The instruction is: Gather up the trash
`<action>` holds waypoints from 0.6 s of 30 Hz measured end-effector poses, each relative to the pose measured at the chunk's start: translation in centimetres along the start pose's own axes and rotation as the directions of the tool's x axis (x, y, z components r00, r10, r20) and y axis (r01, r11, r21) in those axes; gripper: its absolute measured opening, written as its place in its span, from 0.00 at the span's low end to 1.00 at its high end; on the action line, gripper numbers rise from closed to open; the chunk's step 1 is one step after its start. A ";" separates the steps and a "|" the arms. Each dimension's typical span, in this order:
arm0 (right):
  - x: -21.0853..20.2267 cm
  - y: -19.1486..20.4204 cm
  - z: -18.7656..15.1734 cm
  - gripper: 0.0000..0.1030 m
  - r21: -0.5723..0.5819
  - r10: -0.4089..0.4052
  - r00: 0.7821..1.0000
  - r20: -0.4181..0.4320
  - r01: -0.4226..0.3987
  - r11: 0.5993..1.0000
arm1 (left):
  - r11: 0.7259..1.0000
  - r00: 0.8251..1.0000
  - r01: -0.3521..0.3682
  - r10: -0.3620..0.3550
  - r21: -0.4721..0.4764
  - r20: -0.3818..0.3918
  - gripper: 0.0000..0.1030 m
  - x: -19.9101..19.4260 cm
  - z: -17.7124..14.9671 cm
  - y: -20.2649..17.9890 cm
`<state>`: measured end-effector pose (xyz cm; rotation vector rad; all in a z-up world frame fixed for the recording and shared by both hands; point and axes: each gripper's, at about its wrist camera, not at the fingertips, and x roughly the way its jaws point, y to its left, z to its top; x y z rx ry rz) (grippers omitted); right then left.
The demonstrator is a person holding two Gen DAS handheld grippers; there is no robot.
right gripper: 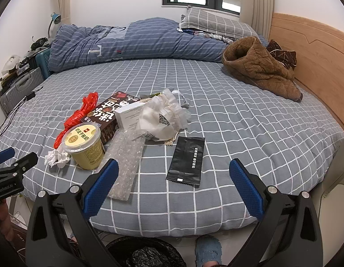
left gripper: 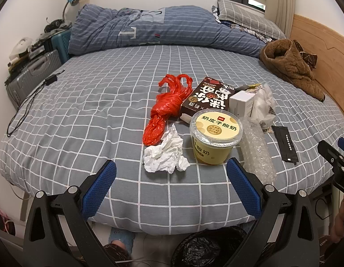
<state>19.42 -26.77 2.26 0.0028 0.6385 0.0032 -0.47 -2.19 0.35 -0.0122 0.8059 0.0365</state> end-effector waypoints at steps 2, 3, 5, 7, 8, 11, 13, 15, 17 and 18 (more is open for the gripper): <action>0.0 0.0 0.0 0.93 0.001 0.000 1.000 0.000 0.000 1.000 | 1.000 1.000 0.000 0.000 0.001 0.001 0.94 0.0 0.0 0.0; 0.0 0.0 0.0 0.93 0.001 0.000 1.000 -0.001 0.000 1.000 | 1.000 1.000 -0.001 0.001 0.000 0.001 0.94 0.0 0.0 0.0; 0.0 0.0 0.0 0.93 0.002 0.001 1.000 -0.002 -0.001 1.000 | 1.000 1.000 0.001 -0.001 0.000 0.001 0.94 0.0 0.0 0.0; 0.0 0.0 0.0 0.93 -0.001 -0.001 1.000 0.000 0.001 1.000 | 1.000 1.000 0.004 -0.004 0.001 0.001 0.94 -0.1 -0.1 0.1; 0.0 0.0 0.0 0.93 0.000 0.000 1.000 0.000 0.000 1.000 | 1.000 1.000 0.005 -0.005 0.001 0.001 0.94 -0.1 -0.1 0.1; 0.1 0.0 0.0 0.93 0.003 0.004 1.000 -0.001 -0.004 1.000 | 1.000 1.000 0.007 -0.007 0.002 0.000 0.94 -0.1 -0.1 0.1; 0.1 0.4 0.0 0.93 -0.003 0.009 1.000 -0.004 -0.009 1.000 | 1.000 1.000 0.006 -0.006 0.002 -0.003 0.94 0.0 -0.1 0.1; 0.4 1.0 0.0 0.93 -0.014 0.018 1.000 -0.011 -0.019 1.000 | 1.000 1.000 0.003 -0.003 0.002 -0.007 0.94 0.2 -0.1 0.1; 1.0 1.9 0.0 0.93 -0.023 0.033 0.999 -0.023 -0.033 0.999 | 1.000 1.000 0.000 0.000 -0.002 -0.008 0.94 0.5 0.0 0.3; 1.3 2.2 0.0 0.93 -0.028 0.037 0.999 -0.026 -0.037 0.999 | 1.000 1.000 -0.004 0.004 -0.004 -0.012 0.94 0.9 0.0 0.4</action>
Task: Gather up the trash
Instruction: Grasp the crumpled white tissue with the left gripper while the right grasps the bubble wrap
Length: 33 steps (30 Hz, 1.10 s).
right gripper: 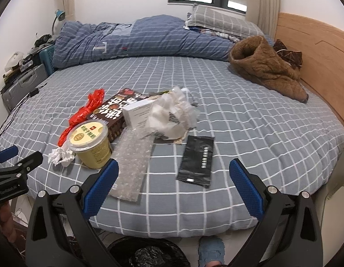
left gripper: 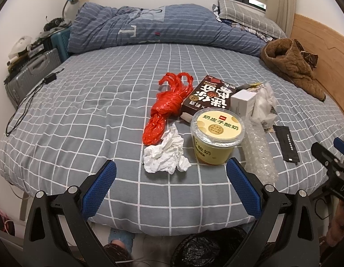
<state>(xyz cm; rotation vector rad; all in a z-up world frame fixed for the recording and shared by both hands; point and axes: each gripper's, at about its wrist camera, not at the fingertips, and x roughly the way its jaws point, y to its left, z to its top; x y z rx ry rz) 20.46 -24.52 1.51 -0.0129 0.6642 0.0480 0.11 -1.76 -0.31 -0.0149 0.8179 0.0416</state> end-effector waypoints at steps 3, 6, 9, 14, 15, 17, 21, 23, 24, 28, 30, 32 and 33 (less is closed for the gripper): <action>1.2 1.2 0.0 0.93 -0.011 0.014 1.000 -0.016 -0.014 1.000 | 1.000 1.000 0.000 -0.001 -0.006 -0.027 0.93 1.4 0.0 0.5; 2.7 2.2 0.1 0.93 -0.013 0.026 0.999 -0.038 -0.027 1.000 | 1.000 0.999 -0.005 0.005 -0.013 -0.048 0.93 2.9 -0.1 1.1; 4.4 3.3 0.0 0.93 -0.025 0.033 0.998 -0.062 -0.035 0.999 | 1.000 0.998 -0.014 0.013 -0.012 -0.063 0.93 4.1 -0.1 1.4; 6.8 4.5 -0.2 0.93 -0.039 0.039 0.994 -0.100 -0.044 0.998 | 1.000 0.996 -0.003 0.002 -0.018 -0.094 0.91 6.2 -0.3 2.2; 7.1 4.7 -0.3 0.93 -0.039 0.042 0.994 -0.105 -0.046 0.998 | 1.000 0.995 -0.001 -0.001 -0.019 -0.097 0.90 6.4 -0.4 2.3; 7.8 5.0 -0.4 0.93 -0.035 0.051 0.992 -0.119 -0.055 0.998 | 1.000 0.994 0.002 -0.005 -0.022 -0.107 0.89 7.2 -0.3 2.4; 9.3 5.7 -0.7 0.88 -0.033 0.062 0.987 -0.147 -0.068 0.997 | 0.999 0.993 0.020 -0.023 -0.027 -0.117 0.83 8.1 -0.3 2.7; 9.9 5.9 -0.9 0.86 -0.027 0.071 0.984 -0.163 -0.076 0.997 | 0.999 0.992 0.028 -0.031 -0.027 -0.122 0.81 8.4 -0.3 2.8; 10.2 6.0 -1.0 0.83 -0.022 0.077 0.982 -0.172 -0.082 0.996 | 0.999 0.991 0.031 -0.034 -0.025 -0.126 0.77 8.6 -0.4 2.8; 11.3 6.2 -1.3 0.70 -0.006 0.098 0.973 -0.207 -0.102 0.995 | 0.998 0.986 0.058 -0.059 -0.012 -0.153 0.59 9.5 -0.7 2.6; 11.8 6.1 -1.4 0.64 0.009 0.109 0.969 -0.221 -0.110 0.994 | 0.997 0.985 0.072 -0.073 -0.009 -0.159 0.52 9.8 -0.9 2.4; 12.0 5.9 -1.5 0.58 0.017 0.107 0.969 -0.224 -0.106 0.994 | 0.997 0.984 0.078 -0.077 -0.001 -0.161 0.44 10.0 -1.0 2.2; 12.0 5.9 -1.5 0.53 0.016 0.106 0.969 -0.222 -0.105 0.994 | 0.997 0.984 0.079 -0.077 0.004 -0.163 0.37 10.1 -1.0 2.0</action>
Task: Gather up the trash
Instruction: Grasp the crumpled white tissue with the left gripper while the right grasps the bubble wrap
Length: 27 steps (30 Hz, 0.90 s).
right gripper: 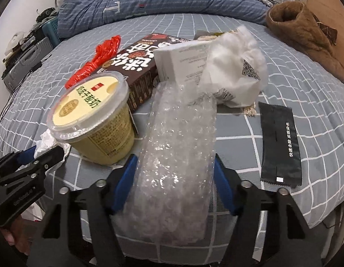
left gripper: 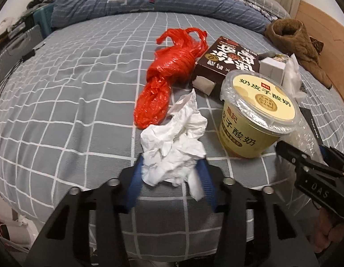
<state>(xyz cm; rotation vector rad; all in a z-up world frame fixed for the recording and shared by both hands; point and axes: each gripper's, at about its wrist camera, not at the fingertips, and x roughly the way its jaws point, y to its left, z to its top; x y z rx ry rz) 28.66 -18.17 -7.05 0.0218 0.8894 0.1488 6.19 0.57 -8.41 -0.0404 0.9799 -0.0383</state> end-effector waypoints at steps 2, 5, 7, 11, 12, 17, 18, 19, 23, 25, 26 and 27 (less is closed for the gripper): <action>-0.1 -0.1 0.0 0.46 -0.001 -0.003 1.000 0.007 0.003 1.000 | 1.000 1.000 -0.001 0.001 0.007 -0.001 0.32 0.2 -0.1 -0.2; -0.5 -0.2 0.0 0.39 0.000 0.010 1.000 0.022 -0.011 1.000 | 1.000 1.000 0.000 0.000 0.010 0.001 0.23 0.1 -0.1 -0.3; -0.8 -0.1 0.0 0.35 -0.010 0.009 0.999 0.032 -0.008 1.000 | 1.000 1.000 0.000 0.000 0.009 0.002 0.21 0.0 -0.1 -0.3; -1.3 -0.1 0.0 0.34 -0.019 0.005 0.999 0.043 -0.004 1.000 | 1.000 1.000 -0.006 0.005 0.004 0.016 0.20 -0.4 0.1 -0.3; -1.4 -0.2 0.0 0.34 -0.018 0.007 0.999 0.046 -0.006 1.000 | 1.000 1.000 -0.006 0.005 0.003 0.020 0.20 -0.6 0.1 -0.2; -2.2 -0.5 -0.1 0.34 -0.013 0.011 0.998 0.061 -0.010 1.000 | 1.000 0.999 -0.002 0.002 0.001 0.036 0.19 -1.5 0.1 -0.2; -2.6 -0.5 -0.1 0.34 -0.016 0.011 0.998 0.067 -0.010 1.000 | 1.000 0.999 -0.002 0.002 0.000 0.040 0.19 -1.7 0.1 -0.2; -2.8 -0.6 -0.1 0.34 -0.018 0.010 0.997 0.072 -0.009 1.000 | 1.000 0.999 -0.003 0.003 0.002 0.045 0.18 -1.9 0.1 -0.2; -3.9 -0.7 -0.3 0.34 -0.023 0.009 0.996 0.090 -0.007 1.000 | 1.000 0.998 -0.004 0.004 0.002 0.068 0.17 -2.8 0.0 -0.3; -4.7 -0.7 -0.6 0.34 -0.027 0.007 0.995 0.104 -0.004 1.000 | 1.000 0.997 0.002 -0.001 -0.003 0.078 0.16 -3.3 -0.2 -0.2; -5.0 -0.7 -0.6 0.34 -0.028 0.007 0.994 0.109 -0.004 1.000 | 1.000 0.996 0.005 -0.005 -0.006 0.084 0.16 -3.6 -0.3 -0.2; -5.5 -0.7 -0.8 0.33 -0.029 0.008 0.993 0.116 -0.004 1.000 | 1.000 0.996 0.007 -0.006 -0.008 0.089 0.15 -3.8 -0.3 -0.2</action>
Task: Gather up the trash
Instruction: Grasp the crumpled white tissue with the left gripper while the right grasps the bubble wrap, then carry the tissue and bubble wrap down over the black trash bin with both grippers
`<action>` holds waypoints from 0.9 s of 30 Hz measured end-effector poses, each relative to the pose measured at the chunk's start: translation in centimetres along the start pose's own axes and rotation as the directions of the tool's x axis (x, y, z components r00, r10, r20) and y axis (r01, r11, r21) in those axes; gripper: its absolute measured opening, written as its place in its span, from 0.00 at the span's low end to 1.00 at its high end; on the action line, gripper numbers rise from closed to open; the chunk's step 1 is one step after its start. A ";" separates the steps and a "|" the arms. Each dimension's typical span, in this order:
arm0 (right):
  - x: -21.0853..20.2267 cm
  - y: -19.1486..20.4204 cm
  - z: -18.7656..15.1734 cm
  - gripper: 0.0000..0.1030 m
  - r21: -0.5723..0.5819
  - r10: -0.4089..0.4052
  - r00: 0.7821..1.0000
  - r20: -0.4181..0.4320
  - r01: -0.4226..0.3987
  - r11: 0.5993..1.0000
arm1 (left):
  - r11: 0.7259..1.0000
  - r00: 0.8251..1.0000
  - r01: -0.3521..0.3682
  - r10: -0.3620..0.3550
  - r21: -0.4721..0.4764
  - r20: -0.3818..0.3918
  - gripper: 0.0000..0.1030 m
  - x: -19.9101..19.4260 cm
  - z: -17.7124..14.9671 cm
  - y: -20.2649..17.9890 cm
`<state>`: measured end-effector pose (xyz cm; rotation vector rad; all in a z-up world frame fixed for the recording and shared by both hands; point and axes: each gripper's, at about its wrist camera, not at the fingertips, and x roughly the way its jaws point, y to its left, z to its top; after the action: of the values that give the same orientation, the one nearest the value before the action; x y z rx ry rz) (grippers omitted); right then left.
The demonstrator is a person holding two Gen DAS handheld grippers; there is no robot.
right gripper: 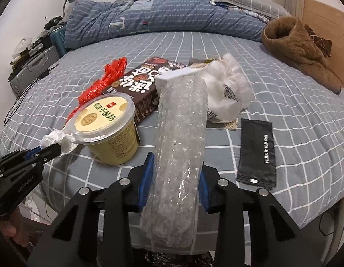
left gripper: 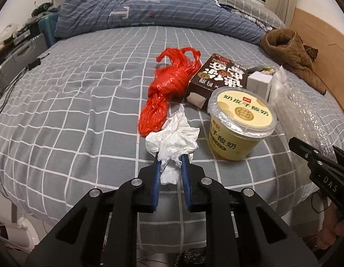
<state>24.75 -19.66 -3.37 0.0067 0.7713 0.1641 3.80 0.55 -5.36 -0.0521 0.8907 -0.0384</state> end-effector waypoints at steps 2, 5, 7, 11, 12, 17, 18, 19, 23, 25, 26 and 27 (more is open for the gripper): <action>-0.7 0.1 -0.2 0.33 -0.003 -0.001 1.000 0.010 0.001 1.000 | 1.000 1.000 -0.001 0.001 0.000 0.012 0.14 -0.7 -0.1 -0.2; -1.9 0.3 -0.7 0.33 -0.014 -0.002 1.000 0.022 0.002 1.000 | 1.000 1.000 -0.005 0.005 0.003 0.029 0.13 -1.7 -0.4 -0.4; -2.6 0.3 -1.0 0.33 -0.020 -0.004 1.000 0.028 0.005 1.000 | 1.000 0.999 -0.007 0.007 0.006 0.039 0.12 -2.3 -0.6 -0.7; -4.1 0.3 -1.7 0.33 -0.022 -0.005 0.999 0.038 0.006 1.000 | 1.000 0.998 -0.009 0.009 0.001 0.054 0.12 -3.8 -1.2 -1.1; -4.4 0.3 -1.8 0.33 -0.021 -0.004 0.999 0.040 0.005 1.000 | 1.000 0.998 -0.010 0.009 0.002 0.059 0.12 -4.3 -1.3 -1.2; -6.4 0.5 -2.3 0.32 -0.019 -0.003 0.998 0.057 0.004 1.000 | 1.000 0.997 -0.007 0.007 -0.008 0.073 0.12 -6.3 -2.2 -1.5; -6.7 0.6 -2.4 0.32 -0.021 -0.003 0.998 0.060 0.004 1.000 | 1.000 0.997 -0.005 0.005 -0.012 0.075 0.12 -6.7 -2.4 -1.5; -7.1 0.6 -2.5 0.32 -0.023 -0.001 0.998 0.064 0.003 1.000 | 1.000 0.997 -0.003 0.004 -0.015 0.077 0.12 -7.0 -2.5 -1.6; -8.3 1.0 -3.0 0.32 -0.025 0.002 0.998 0.069 0.000 1.000 | 1.000 0.997 -0.005 0.007 -0.021 0.079 0.12 -8.5 -3.2 -1.8; -9.1 1.2 -3.4 0.31 -0.027 0.004 0.998 0.070 -0.002 1.000 | 1.000 0.997 -0.001 0.003 -0.026 0.084 0.12 -9.4 -3.5 -2.0; -9.3 1.4 -3.6 0.31 -0.027 0.004 0.998 0.070 -0.003 1.000 | 1.000 0.996 -0.001 0.003 -0.025 0.085 0.12 -9.7 -3.7 -2.1; -9.7 1.4 -3.8 0.31 -0.026 0.007 0.998 0.069 -0.005 1.000 | 1.000 0.996 -0.001 0.002 -0.022 0.085 0.12 -10.1 -3.9 -2.3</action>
<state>15.10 -19.96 0.69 -0.0100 0.6998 0.1791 -5.63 -1.26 0.13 -0.0734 0.8063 -0.0247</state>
